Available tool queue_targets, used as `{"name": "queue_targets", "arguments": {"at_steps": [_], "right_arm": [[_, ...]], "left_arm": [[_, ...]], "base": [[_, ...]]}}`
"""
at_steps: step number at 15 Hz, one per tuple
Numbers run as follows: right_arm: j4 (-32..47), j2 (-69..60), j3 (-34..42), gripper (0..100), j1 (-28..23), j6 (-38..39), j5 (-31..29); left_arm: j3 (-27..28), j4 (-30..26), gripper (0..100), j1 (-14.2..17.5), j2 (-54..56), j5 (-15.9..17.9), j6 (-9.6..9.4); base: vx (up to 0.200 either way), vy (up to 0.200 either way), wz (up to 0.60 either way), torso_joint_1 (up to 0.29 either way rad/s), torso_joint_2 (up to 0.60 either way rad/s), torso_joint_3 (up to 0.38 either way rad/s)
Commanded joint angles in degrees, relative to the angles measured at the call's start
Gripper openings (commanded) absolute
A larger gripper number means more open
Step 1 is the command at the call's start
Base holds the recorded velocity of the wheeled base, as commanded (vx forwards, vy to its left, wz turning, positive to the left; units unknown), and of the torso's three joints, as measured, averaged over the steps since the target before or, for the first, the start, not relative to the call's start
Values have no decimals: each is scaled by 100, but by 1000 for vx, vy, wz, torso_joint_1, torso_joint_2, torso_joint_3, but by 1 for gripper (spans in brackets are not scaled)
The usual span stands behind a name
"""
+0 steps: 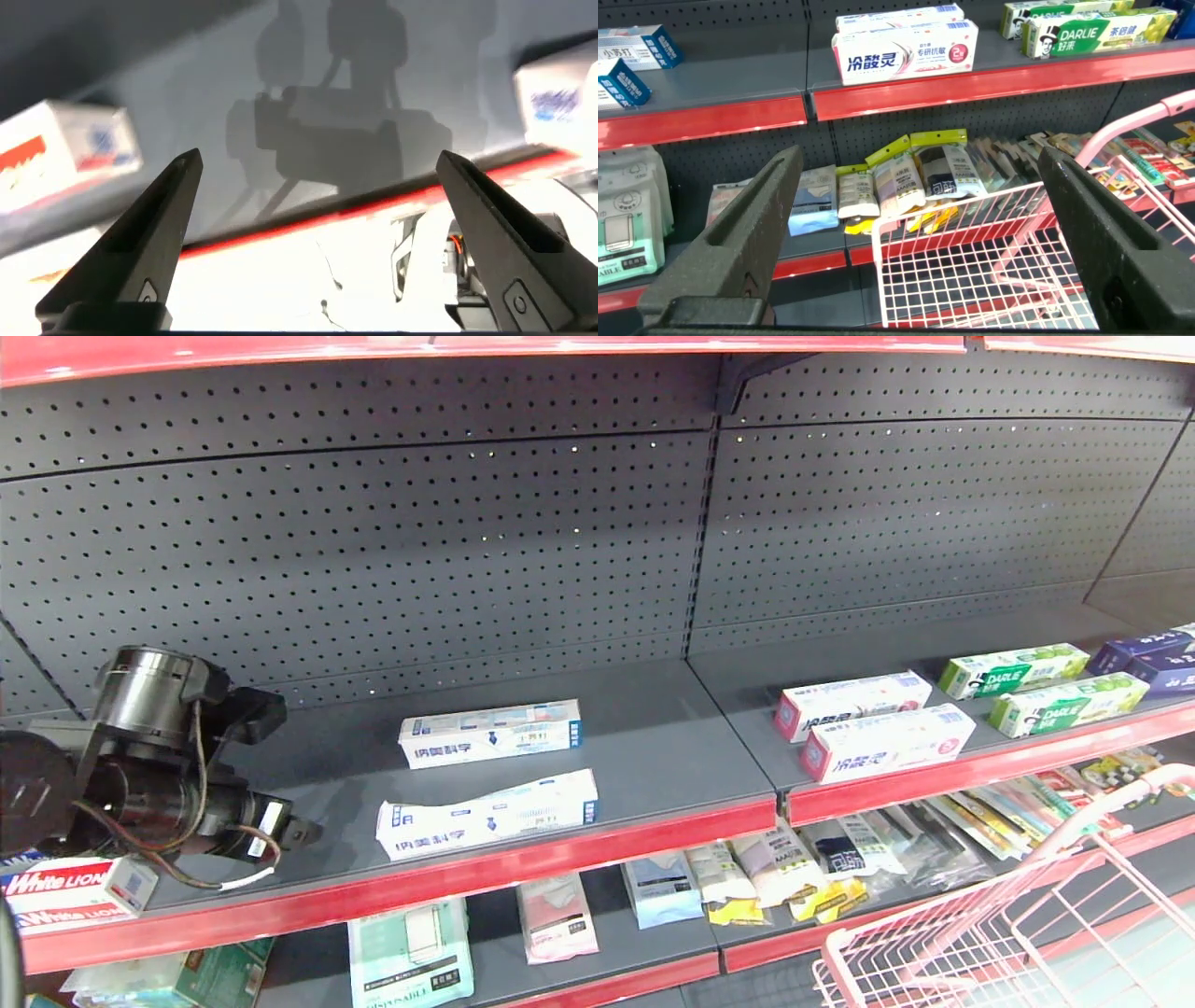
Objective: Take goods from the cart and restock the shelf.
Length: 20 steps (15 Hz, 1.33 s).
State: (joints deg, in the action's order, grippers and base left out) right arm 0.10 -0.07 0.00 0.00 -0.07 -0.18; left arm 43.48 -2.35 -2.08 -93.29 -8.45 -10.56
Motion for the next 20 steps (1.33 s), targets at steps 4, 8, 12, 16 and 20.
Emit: {"name": "queue_targets", "arguments": {"at_steps": [4, 8, 12, 16, 20], "right_arm": [[-1, 7, 0, 100, 0, -1, 1], [-1, 7, 0, 100, 0, -1, 1], [-1, 7, 0, 100, 0, -1, 1], [-1, 7, 0, 100, 0, -1, 1], [-1, 7, 0, 100, 0, -1, 1]], "left_arm": [[-701, -257, 100, 472, 1279, 71, -17], [-1378, -274, 100, 472, 2703, 63, -17], [-1343, -239, 100, 490, 4047, 203, 1], [-1228, 235, 100, 472, 4786, 959, 1064], [-1826, 1053, 100, 121, 5445, 1548, 783]], "base": [[0, 0, 0, 0, 0, 0], [0, 0, 0, 0, 0, 0], [0, 0, 0, 0, 0, 0], [0, 0, 0, 0, 0, 0], [0, 0, 0, 0, 0, 0]]}}
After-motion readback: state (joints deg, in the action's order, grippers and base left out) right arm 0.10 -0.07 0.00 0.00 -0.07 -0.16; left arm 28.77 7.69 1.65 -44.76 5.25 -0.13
